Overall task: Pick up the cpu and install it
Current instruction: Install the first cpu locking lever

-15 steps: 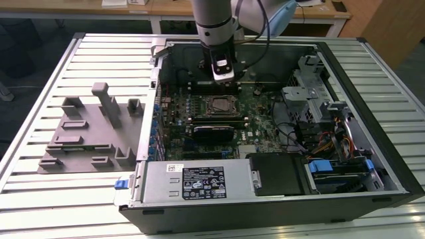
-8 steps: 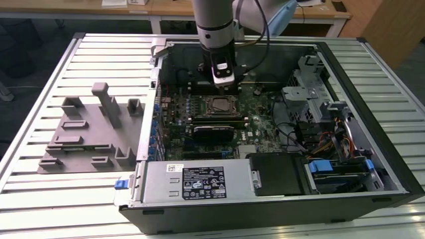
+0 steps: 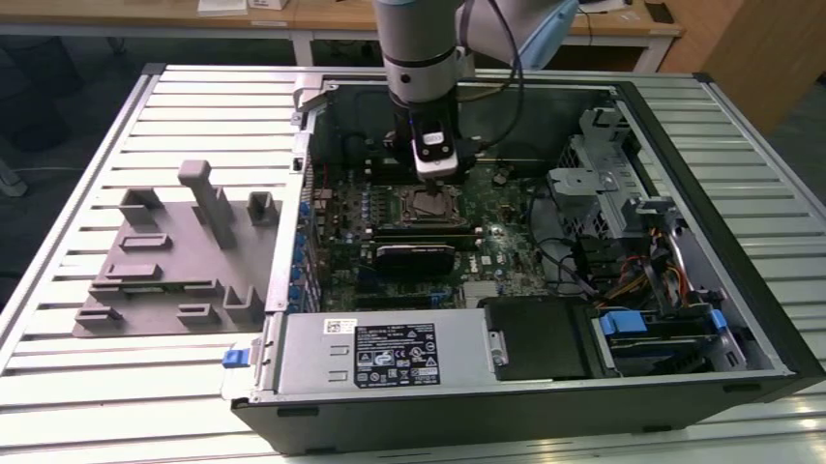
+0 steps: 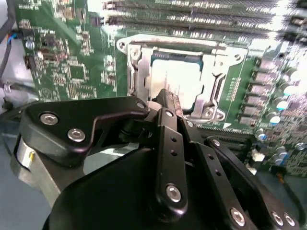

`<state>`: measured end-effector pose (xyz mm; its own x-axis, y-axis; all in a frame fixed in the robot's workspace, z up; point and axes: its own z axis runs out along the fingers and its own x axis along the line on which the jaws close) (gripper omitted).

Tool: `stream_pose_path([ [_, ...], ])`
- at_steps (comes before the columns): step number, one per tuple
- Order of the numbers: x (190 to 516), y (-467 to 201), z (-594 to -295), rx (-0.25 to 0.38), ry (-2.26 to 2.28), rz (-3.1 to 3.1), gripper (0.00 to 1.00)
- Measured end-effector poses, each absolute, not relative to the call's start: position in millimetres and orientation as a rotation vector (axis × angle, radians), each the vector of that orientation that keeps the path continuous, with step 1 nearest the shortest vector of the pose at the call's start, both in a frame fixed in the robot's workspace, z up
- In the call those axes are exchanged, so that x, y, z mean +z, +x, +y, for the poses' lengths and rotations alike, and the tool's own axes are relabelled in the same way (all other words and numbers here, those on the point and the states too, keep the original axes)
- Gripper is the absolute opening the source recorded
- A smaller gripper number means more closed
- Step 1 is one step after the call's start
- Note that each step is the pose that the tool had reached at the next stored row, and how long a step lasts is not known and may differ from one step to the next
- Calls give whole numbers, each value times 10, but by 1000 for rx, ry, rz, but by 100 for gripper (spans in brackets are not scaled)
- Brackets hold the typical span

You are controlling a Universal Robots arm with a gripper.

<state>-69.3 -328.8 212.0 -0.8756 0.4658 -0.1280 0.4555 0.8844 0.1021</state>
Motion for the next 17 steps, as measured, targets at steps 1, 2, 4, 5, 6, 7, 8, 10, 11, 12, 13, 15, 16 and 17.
stream_pose_path([
  [1,2120,-693,-3295,93,714,2907,11],
  [2,2121,-692,-3307,70,715,2914,11],
  [4,2121,-691,-3318,47,716,2923,11],
  [5,2121,-690,-3323,36,716,2928,11],
  [6,2121,-690,-3329,24,717,2932,11],
  [7,2120,-689,-3333,13,717,2937,11],
  [8,2120,-688,-3335,3,718,2943,11],
  [10,2118,-688,-3337,-12,720,2953,11],
  [11,2119,-688,-3338,-13,720,2953,11],
  [12,2118,-688,-3338,-13,720,2953,11],
  [13,2119,-688,-3338,-13,720,2953,11],
  [15,2118,-688,-3338,-13,720,2953,11],
  [16,2118,-687,-3338,-13,718,2953,11],
  [17,2118,-685,-3338,-12,711,2955,11],
])
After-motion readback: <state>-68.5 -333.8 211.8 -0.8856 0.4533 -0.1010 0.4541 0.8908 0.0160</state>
